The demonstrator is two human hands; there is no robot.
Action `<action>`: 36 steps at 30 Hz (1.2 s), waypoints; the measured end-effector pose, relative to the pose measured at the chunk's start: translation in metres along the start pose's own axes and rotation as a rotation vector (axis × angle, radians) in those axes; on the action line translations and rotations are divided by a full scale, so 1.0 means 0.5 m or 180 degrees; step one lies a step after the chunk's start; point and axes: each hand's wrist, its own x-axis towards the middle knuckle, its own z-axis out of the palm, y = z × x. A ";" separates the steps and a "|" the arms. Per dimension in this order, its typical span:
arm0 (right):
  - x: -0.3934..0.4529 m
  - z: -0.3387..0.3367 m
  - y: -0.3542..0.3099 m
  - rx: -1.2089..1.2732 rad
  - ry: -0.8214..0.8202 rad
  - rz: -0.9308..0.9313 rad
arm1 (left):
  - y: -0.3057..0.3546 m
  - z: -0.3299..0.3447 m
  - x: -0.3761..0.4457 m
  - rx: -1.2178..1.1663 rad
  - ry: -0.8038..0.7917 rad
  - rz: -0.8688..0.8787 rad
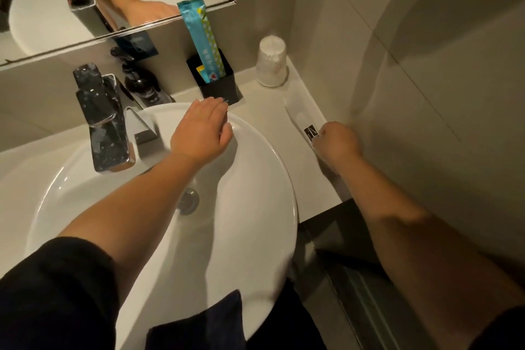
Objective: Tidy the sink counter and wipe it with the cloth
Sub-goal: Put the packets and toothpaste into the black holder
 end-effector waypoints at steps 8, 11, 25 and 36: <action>0.030 -0.115 -0.163 0.2034 0.0157 -0.0699 | 0.003 -0.013 -0.003 -0.0030 -0.0102 -0.0048; 0.052 -0.144 -0.267 0.2485 0.0107 -0.1114 | 0.001 -0.011 -0.005 0.0023 -0.0110 -0.0069; 0.156 -0.053 -0.413 0.2583 -0.0094 -0.1523 | -0.005 0.006 0.000 -0.0096 0.0211 0.0232; 0.183 -0.023 -0.403 0.2142 -0.0101 -0.1451 | -0.006 0.012 -0.001 -0.0040 0.0192 0.0197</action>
